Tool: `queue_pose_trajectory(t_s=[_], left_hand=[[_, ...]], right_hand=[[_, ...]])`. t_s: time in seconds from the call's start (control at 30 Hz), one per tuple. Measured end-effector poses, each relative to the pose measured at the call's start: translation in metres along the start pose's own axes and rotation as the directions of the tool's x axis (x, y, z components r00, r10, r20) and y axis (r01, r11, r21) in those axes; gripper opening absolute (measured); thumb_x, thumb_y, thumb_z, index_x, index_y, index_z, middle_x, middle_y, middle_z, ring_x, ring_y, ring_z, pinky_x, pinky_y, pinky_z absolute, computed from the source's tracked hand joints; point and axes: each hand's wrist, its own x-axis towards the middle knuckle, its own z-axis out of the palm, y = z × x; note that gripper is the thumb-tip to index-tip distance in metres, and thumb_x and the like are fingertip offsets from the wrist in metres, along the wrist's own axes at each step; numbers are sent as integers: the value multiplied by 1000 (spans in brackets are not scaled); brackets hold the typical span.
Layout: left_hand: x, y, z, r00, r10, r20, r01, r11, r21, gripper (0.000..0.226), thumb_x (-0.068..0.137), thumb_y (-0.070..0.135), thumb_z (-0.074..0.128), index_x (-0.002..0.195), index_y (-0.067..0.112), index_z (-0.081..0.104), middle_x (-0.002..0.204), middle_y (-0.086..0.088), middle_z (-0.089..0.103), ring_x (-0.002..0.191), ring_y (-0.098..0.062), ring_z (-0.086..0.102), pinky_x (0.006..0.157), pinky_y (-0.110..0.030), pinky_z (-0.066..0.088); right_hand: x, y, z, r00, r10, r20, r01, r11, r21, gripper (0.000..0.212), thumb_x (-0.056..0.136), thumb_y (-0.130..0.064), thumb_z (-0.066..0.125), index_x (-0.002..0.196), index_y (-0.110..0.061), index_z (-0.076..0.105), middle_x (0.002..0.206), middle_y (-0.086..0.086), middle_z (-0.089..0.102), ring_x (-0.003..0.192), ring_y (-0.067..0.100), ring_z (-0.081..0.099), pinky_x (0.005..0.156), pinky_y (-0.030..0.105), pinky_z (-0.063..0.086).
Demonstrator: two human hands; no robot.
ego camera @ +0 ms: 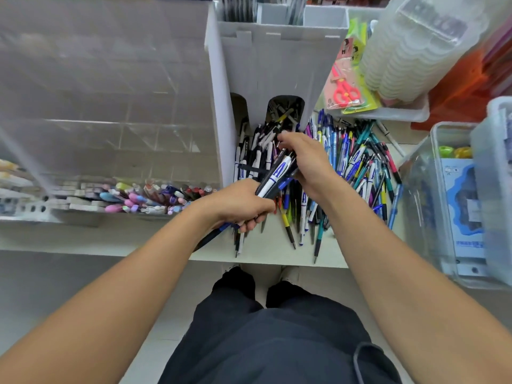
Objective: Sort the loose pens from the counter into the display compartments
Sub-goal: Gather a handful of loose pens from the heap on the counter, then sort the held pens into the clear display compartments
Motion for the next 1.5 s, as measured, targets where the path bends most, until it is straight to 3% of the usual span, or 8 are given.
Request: queue_pose_trajectory(t_s=[0.47, 0.7, 0.83, 0.9, 1.07, 1.17, 1.33, 1.5], left_hand=[[46, 0, 22, 1000, 7, 9, -4, 948, -317, 7, 95, 2, 59, 94, 7, 55, 61, -6, 55, 50, -16, 56, 47, -27, 50], [33, 15, 13, 999, 39, 33, -23, 919, -394, 15, 94, 3, 63, 94, 10, 50, 68, -7, 54, 50, -15, 51, 43, -25, 43], [0, 29, 4, 988, 122, -90, -149, 882, -446, 12, 95, 1, 59, 95, 11, 52, 64, -5, 50, 48, -15, 48, 42, -27, 42], [-23, 35, -5, 948, 195, -251, -303, 793, -528, 12, 96, -1, 57, 96, 10, 52, 62, -4, 47, 47, -15, 45, 42, -27, 41], [-66, 52, -33, 688, 197, -699, -710, 384, -591, 22, 97, -5, 53, 86, 13, 46, 59, -3, 42, 47, -16, 42, 44, -27, 40], [-82, 56, -37, 576, 2, -817, -808, 150, -570, 20, 98, -3, 53, 90, 13, 44, 60, -1, 43, 47, -13, 44, 46, -26, 42], [-90, 50, -19, 546, -174, -820, -833, -11, -553, 16, 97, -1, 57, 99, 14, 52, 69, -3, 53, 54, -14, 53, 54, -28, 50], [-93, 44, -6, 638, -120, -761, -767, -11, -641, 14, 99, 4, 58, 107, 11, 48, 74, -6, 56, 56, -15, 53, 55, -29, 51]], right_hand=[[10, 28, -8, 992, -104, -66, 93, 984, -155, 26, 88, -16, 59, 71, -19, 79, 83, 9, 75, 91, 37, 71, 92, 57, 56], [-11, 11, -17, 990, -115, 83, 131, 965, -227, 27, 98, -13, 54, 91, -12, 80, 87, -2, 76, 83, 13, 68, 83, 34, 52], [-38, -16, -12, 982, -122, 147, 102, 985, 137, 35, 106, -33, 45, 132, -17, 62, 132, 3, 67, 121, 15, 63, 105, 38, 51], [-55, -35, -14, 989, -123, 78, 99, 960, 262, 47, 107, -42, 39, 139, -10, 53, 137, 10, 62, 122, 21, 63, 104, 38, 52], [-100, -67, 10, 984, -50, 169, 59, 997, -50, 65, 103, -56, 33, 90, -4, 70, 89, 21, 75, 79, 30, 75, 73, 36, 63], [-122, -65, 45, 991, -40, 127, 13, 978, 206, 59, 104, -52, 36, 101, -3, 69, 94, 15, 76, 86, 25, 75, 81, 33, 61], [-139, -59, 88, 997, -6, 78, -38, 827, 561, 49, 106, -46, 38, 110, -7, 66, 109, 18, 73, 101, 25, 71, 96, 39, 52], [-144, -70, 95, 980, -122, 158, 42, 900, 433, 46, 106, -49, 36, 114, -12, 63, 101, 4, 70, 91, 15, 62, 98, 38, 52]])
